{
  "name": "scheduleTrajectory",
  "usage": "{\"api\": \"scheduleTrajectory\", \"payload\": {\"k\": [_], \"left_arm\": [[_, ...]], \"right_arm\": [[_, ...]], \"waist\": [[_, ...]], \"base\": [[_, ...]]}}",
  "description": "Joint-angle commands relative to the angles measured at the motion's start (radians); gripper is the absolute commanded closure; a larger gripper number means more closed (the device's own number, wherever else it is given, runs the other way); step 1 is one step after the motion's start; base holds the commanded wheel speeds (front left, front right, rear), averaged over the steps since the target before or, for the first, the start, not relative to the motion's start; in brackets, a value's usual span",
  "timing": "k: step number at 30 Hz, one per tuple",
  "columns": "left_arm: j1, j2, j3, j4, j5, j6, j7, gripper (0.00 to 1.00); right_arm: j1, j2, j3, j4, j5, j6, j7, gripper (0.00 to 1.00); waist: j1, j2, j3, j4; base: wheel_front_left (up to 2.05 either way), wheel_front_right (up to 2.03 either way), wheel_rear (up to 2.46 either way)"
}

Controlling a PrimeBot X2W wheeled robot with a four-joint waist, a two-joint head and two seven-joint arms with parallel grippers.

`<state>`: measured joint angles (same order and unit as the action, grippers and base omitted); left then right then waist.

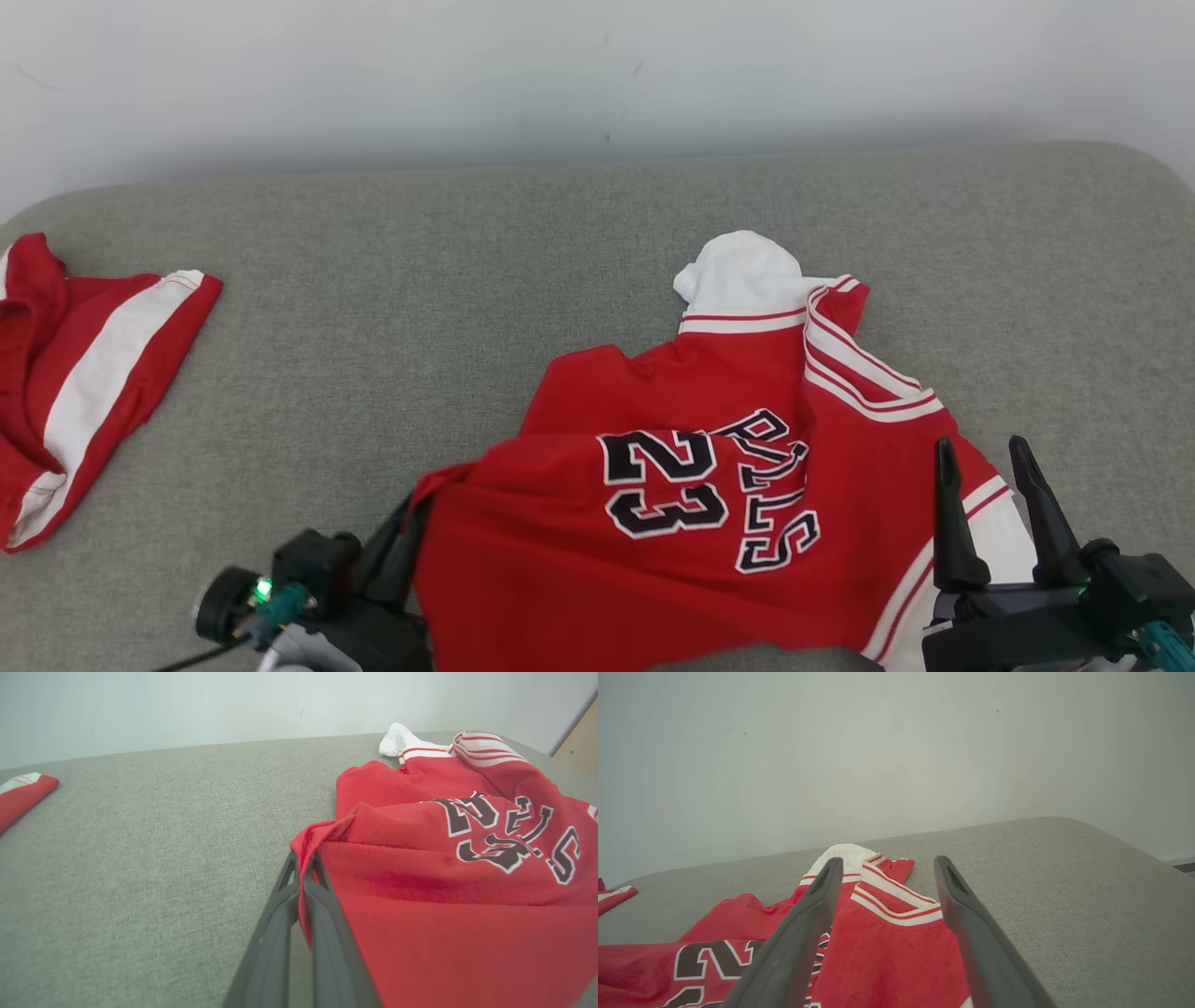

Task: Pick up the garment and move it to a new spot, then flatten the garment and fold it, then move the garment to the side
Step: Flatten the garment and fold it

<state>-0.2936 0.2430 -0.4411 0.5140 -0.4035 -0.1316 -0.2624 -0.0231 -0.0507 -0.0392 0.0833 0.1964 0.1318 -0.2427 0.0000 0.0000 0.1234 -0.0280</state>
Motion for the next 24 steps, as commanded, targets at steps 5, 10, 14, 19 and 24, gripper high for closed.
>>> {"api": "scheduleTrajectory", "payload": {"k": [5,10,14,19,24], "left_arm": [[-0.082,0.059,0.019,-0.010,0.006,0.002,-0.004,1.00],[-0.141,0.099,0.036,0.008,-0.010,0.002,-0.004,1.00],[-0.184,0.121,0.049,0.028,-0.017,0.002,-0.004,1.00],[-0.235,0.147,0.079,0.053,-0.021,0.002,-0.004,1.00],[-0.255,0.161,0.099,0.083,0.004,0.002,-0.004,0.45]], "right_arm": [[-0.034,0.000,0.011,0.013,0.003,-0.002,-0.012,0.00],[-0.059,0.000,0.010,0.025,-0.003,-0.002,-0.015,0.00],[-0.070,0.000,0.009,0.032,-0.008,-0.002,-0.018,0.00],[-0.084,0.000,0.009,0.039,-0.012,-0.002,-0.022,0.00],[-0.090,0.000,0.010,0.050,-0.014,-0.002,-0.023,0.00]], "waist": [[0.0000,0.0000,0.027,-0.020],[0.0000,0.0000,0.049,-0.043],[0.0000,0.0000,0.062,-0.059],[0.0000,0.0000,0.073,-0.076],[0.0000,0.0000,0.074,-0.085]], "base": [[0.00,0.00,0.00],[0.00,0.00,0.00],[0.00,0.00,0.00],[0.00,0.00,0.00],[0.00,0.00,0.00]]}}
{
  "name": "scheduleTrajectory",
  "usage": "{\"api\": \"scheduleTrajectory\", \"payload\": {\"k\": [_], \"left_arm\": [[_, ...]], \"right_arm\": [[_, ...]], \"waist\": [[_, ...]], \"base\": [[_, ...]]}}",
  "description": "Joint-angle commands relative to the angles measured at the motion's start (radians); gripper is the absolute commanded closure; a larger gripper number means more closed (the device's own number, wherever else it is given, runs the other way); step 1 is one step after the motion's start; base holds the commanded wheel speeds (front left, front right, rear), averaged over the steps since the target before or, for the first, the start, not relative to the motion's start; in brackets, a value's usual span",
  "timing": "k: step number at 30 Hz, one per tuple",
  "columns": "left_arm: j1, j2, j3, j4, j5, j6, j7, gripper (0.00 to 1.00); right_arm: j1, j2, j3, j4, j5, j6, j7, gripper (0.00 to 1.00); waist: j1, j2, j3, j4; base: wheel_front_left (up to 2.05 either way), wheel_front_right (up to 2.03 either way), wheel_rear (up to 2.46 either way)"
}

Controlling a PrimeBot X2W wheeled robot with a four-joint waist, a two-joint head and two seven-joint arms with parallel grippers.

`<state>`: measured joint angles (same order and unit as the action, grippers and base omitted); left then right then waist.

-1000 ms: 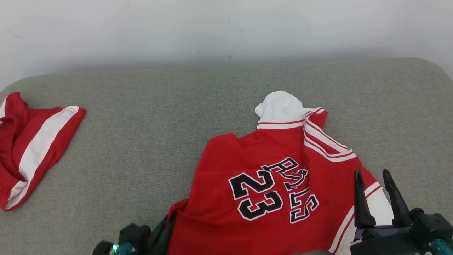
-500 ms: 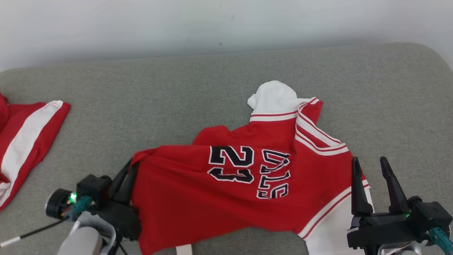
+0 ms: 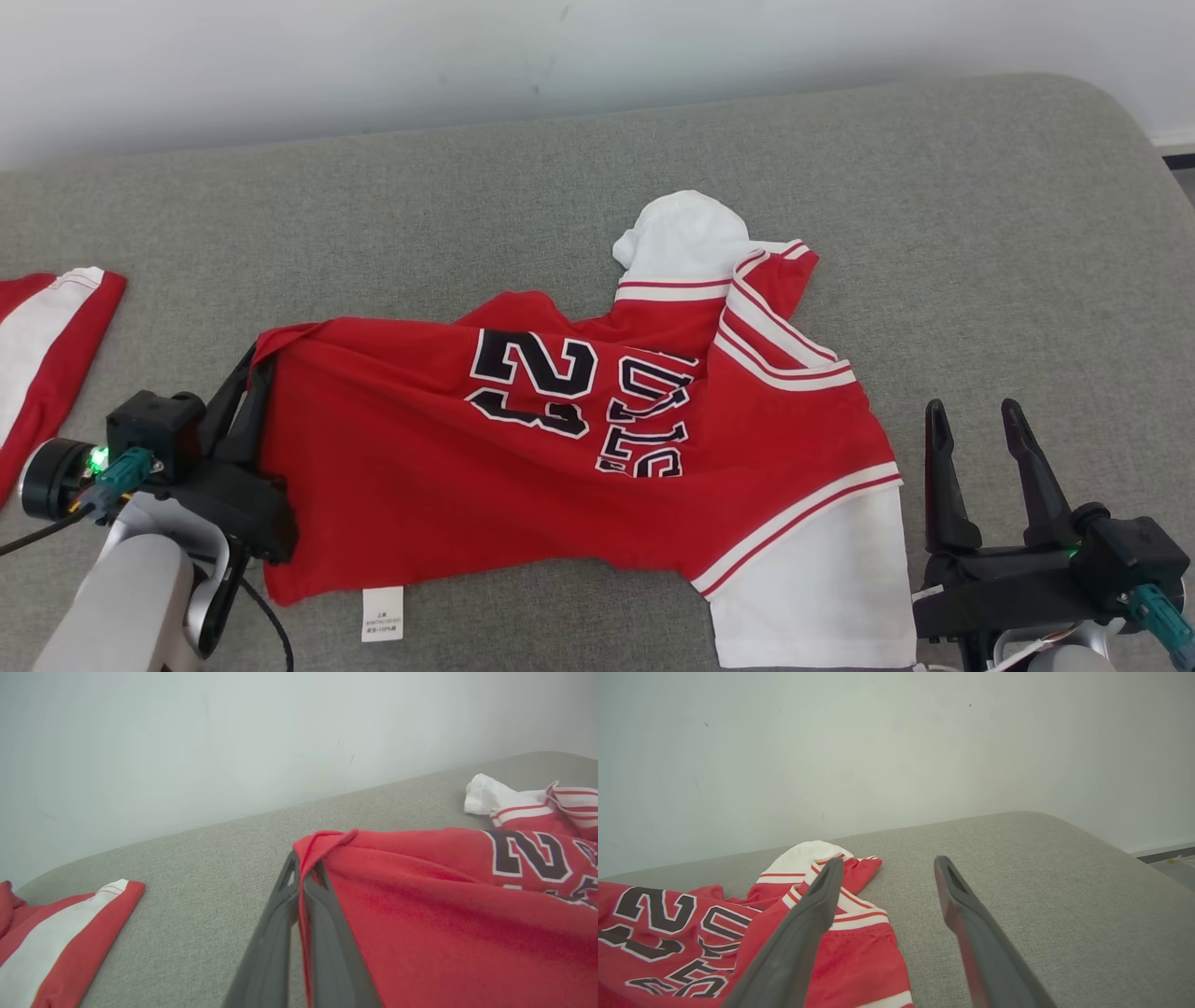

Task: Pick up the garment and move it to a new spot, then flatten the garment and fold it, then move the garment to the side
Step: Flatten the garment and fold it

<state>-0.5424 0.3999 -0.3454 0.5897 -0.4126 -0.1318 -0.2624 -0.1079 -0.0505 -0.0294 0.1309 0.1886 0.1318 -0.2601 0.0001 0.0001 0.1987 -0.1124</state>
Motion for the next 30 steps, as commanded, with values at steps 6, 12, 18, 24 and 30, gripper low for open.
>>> {"api": "scheduleTrajectory", "payload": {"k": [6,12,18,24,30], "left_arm": [[0.028,-0.017,0.050,-0.015,0.038,0.002,-0.004,0.00],[0.104,-0.045,0.150,-0.107,0.097,0.007,-0.004,0.00],[0.214,-0.088,0.254,-0.218,0.148,0.005,-0.004,0.00],[0.310,-0.127,0.323,-0.296,0.185,0.004,-0.004,0.00],[0.395,-0.176,0.387,-0.399,0.216,0.003,-0.004,0.00]], "right_arm": [[0.005,0.000,-0.002,0.018,-0.004,-0.002,-0.005,0.00],[0.020,0.000,-0.005,0.021,-0.003,-0.002,-0.006,0.00],[0.043,0.000,-0.011,0.015,-0.002,-0.002,-0.004,0.00],[0.062,0.000,-0.017,0.011,-0.006,-0.002,-0.004,0.00],[0.085,0.000,-0.025,-0.006,-0.007,-0.002,-0.004,0.00]], "waist": [[-0.0001,-0.0001,-0.030,0.012],[-0.0001,-0.0001,-0.075,0.034],[-0.0001,-0.0001,-0.118,0.068],[-0.0001,-0.0001,-0.144,0.096],[-0.0001,-0.0001,-0.162,0.114]], "base": [[0.00,0.00,0.00],[0.00,0.00,0.00],[0.00,0.00,0.00],[0.00,0.00,0.00],[0.00,0.00,0.00]]}}
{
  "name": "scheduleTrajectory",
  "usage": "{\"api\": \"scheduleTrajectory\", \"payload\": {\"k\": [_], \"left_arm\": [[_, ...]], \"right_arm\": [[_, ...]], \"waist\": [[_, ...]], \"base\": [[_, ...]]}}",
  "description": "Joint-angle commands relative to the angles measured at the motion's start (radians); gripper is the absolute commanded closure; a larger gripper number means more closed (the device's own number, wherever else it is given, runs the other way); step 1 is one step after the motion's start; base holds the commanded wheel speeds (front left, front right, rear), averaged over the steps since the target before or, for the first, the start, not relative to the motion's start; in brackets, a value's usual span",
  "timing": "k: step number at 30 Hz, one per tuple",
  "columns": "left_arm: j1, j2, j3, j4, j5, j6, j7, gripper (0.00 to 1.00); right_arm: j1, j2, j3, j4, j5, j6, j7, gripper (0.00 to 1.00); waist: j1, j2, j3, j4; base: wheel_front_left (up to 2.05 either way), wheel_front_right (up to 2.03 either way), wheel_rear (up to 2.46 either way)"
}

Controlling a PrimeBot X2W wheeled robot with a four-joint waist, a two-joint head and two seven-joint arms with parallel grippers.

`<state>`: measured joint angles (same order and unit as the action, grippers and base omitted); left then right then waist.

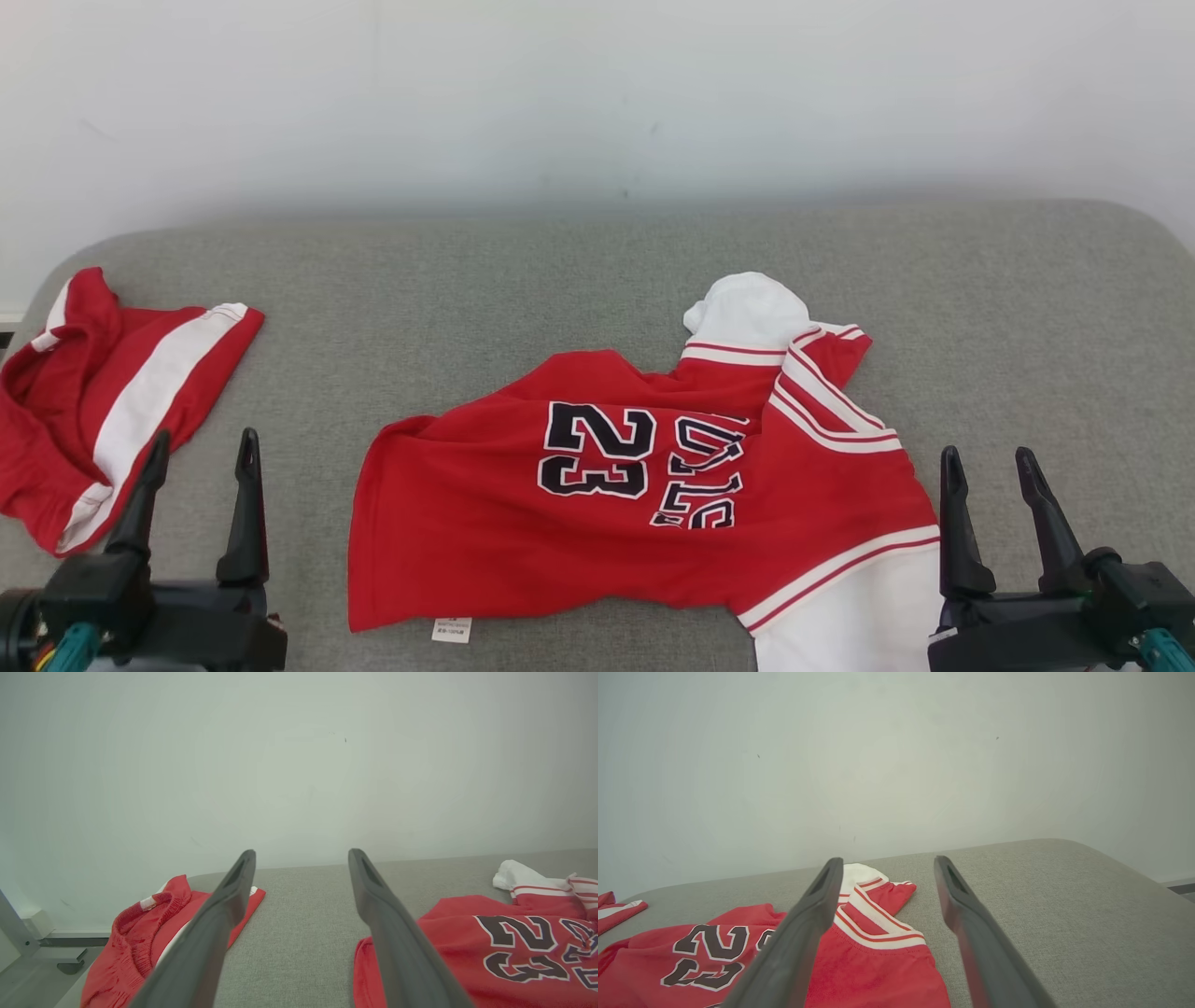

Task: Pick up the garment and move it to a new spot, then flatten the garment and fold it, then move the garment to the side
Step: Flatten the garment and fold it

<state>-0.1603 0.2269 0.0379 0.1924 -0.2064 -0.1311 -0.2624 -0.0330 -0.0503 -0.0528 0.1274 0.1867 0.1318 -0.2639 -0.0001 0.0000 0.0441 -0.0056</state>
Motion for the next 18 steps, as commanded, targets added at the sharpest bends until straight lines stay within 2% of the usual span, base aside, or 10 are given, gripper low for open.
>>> {"api": "scheduleTrajectory", "payload": {"k": [1,11,18], "left_arm": [[0.026,-0.011,0.017,-0.023,0.016,0.002,-0.004,0.00],[0.150,-0.095,0.084,-0.162,0.066,0.002,-0.003,0.00],[0.201,-0.130,0.077,-0.148,0.069,0.001,-0.004,0.00]], "right_arm": [[0.013,0.000,-0.003,-0.005,-0.004,-0.002,0.000,0.00],[0.050,0.000,-0.018,-0.031,0.008,-0.002,-0.001,0.00],[0.088,0.000,-0.036,-0.039,0.023,-0.002,-0.001,0.00]], "waist": [[0.0001,0.0000,-0.010,0.010],[0.0001,0.0000,-0.029,0.025],[0.0001,0.0000,-0.044,0.041]], "base": [[0.00,0.00,0.00],[0.00,0.00,0.00],[0.00,0.00,0.00]]}}
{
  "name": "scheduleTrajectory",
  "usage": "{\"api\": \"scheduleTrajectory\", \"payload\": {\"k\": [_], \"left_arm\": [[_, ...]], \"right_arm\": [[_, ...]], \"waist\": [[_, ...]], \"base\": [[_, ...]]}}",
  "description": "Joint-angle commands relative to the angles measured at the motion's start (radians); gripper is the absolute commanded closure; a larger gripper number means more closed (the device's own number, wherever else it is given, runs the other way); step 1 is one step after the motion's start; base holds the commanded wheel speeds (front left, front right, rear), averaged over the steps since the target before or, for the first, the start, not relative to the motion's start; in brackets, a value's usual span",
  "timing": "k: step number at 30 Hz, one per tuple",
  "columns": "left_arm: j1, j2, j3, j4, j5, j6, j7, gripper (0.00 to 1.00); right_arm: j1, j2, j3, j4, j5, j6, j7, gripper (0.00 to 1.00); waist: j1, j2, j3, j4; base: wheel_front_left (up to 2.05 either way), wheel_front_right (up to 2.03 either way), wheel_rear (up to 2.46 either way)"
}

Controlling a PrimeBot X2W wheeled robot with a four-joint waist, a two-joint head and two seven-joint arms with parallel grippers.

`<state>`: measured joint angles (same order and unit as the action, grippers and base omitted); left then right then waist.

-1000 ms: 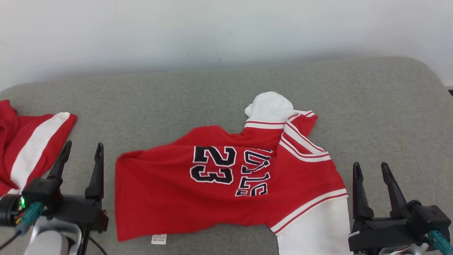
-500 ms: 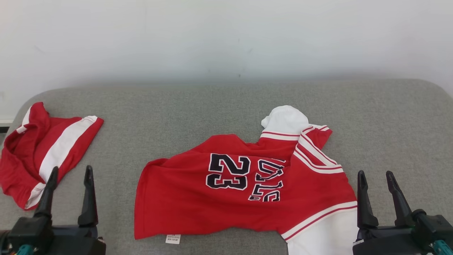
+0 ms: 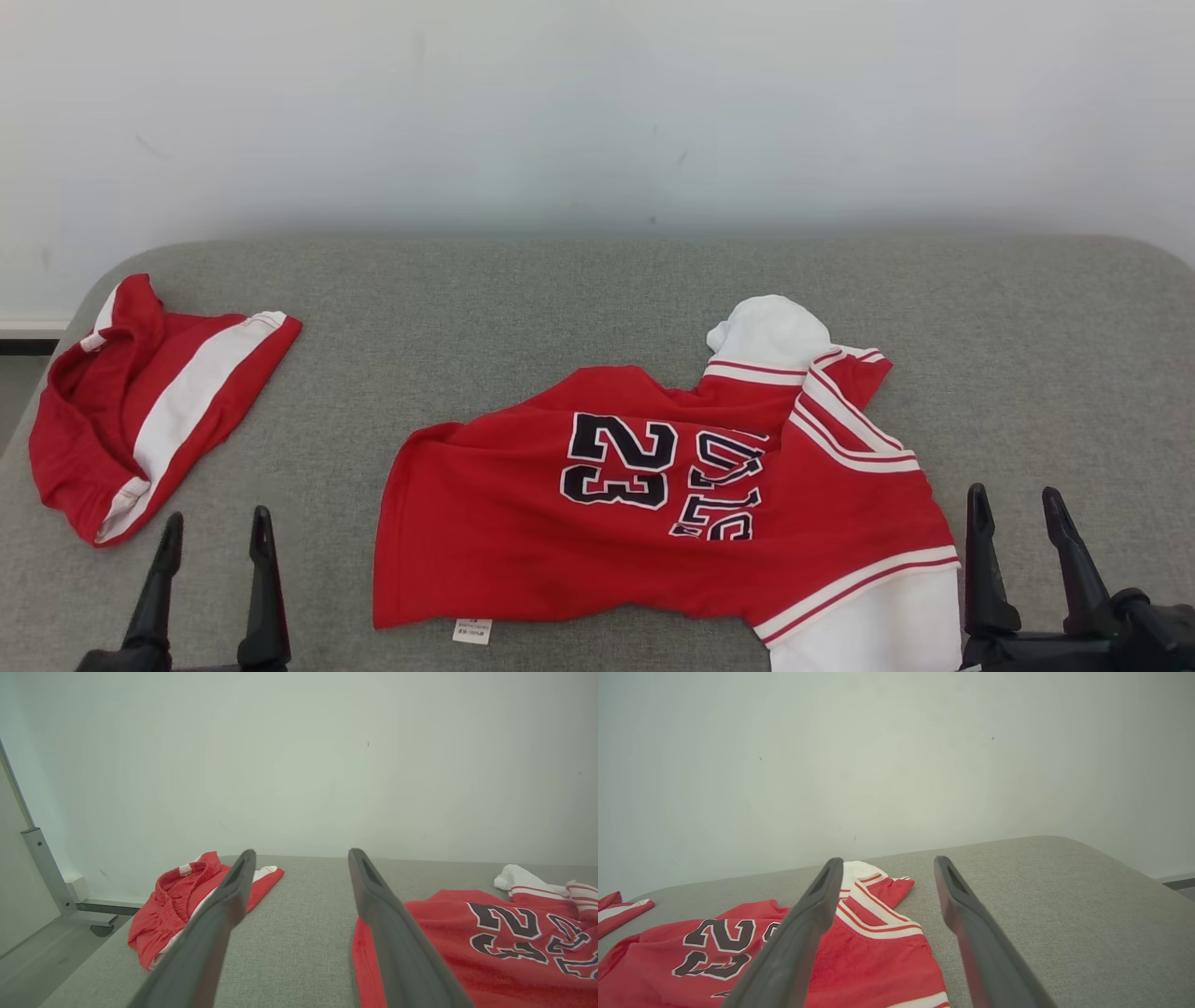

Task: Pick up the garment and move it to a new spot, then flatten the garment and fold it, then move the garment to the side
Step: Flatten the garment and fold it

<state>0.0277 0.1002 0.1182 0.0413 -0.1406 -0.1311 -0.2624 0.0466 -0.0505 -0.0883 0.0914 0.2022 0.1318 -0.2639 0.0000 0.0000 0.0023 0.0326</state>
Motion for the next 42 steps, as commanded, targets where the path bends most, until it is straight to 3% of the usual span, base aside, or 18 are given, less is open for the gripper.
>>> {"api": "scheduleTrajectory", "payload": {"k": [1,17,23,31,42], "left_arm": [[0.016,-0.004,-0.008,0.009,0.004,0.001,-0.004,0.00],[0.031,0.032,-0.056,0.109,0.016,0.001,-0.004,0.00],[0.010,0.048,-0.134,0.176,-0.013,0.001,-0.004,0.00],[-0.024,0.059,-0.221,0.306,-0.078,0.001,-0.004,0.00],[-0.154,0.093,-0.285,0.431,-0.140,0.001,-0.004,0.00]], "right_arm": [[0.012,0.000,0.001,-0.003,0.010,-0.002,-0.001,0.00],[0.053,0.000,0.010,0.030,0.001,-0.002,0.028,0.00],[0.061,0.000,-0.012,0.076,-0.020,-0.002,0.075,0.00],[0.073,0.000,-0.018,0.194,-0.016,-0.002,0.117,0.00],[0.013,0.000,0.024,0.389,0.008,-0.002,0.084,0.00]], "waist": [[0.0000,0.0000,-0.004,0.004],[0.0000,0.0000,-0.025,0.008],[0.0000,0.0000,-0.016,0.003],[0.0000,0.0000,0.018,-0.013],[0.0000,0.0000,0.083,-0.030]], "base": [[0.00,0.00,0.00],[0.00,0.00,0.00],[0.00,0.00,0.00],[0.00,0.00,0.00],[0.00,0.00,0.00]]}}
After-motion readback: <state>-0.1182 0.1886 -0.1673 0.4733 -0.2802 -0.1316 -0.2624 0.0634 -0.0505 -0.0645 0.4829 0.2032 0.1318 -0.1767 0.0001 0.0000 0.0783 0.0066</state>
